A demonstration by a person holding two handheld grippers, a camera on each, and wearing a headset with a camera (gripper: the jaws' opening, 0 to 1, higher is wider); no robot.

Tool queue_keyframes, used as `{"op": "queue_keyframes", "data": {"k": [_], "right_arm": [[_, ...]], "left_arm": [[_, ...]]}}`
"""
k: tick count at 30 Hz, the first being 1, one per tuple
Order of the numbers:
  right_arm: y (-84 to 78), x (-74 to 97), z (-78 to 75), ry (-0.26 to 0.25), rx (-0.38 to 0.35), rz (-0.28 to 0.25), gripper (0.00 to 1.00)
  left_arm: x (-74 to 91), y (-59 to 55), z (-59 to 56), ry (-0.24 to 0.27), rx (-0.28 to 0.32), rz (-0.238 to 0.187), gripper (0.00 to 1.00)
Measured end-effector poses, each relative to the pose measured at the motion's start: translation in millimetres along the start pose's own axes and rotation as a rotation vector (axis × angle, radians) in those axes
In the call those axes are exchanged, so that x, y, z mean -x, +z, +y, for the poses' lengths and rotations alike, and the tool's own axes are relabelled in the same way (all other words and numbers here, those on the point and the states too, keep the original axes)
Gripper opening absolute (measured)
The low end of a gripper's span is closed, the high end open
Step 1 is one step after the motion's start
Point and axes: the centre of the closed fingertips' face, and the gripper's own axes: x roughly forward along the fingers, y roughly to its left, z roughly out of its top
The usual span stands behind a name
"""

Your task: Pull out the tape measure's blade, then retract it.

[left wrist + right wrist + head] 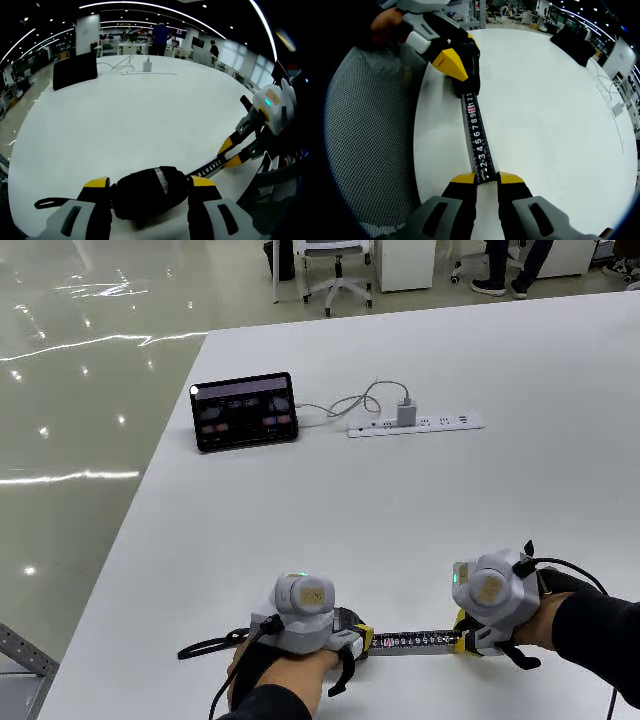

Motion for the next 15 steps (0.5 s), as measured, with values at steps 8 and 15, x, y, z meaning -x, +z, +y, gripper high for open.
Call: {"op": "queue_keyframes", "data": {"k": [8,15], "right_arm": [[2.6,-0.9,0.6,0.002,0.002,-0.001,0.11],[4.5,-2.0,0.9,-0.001,0.003,-0.004,0.11]], "left_arm": [[0.0,0.5,0.1,-0.001,0.003,-0.002,0.57],[-0.1,0.5,0.2,-0.001,0.004,-0.001,0.57]]}}
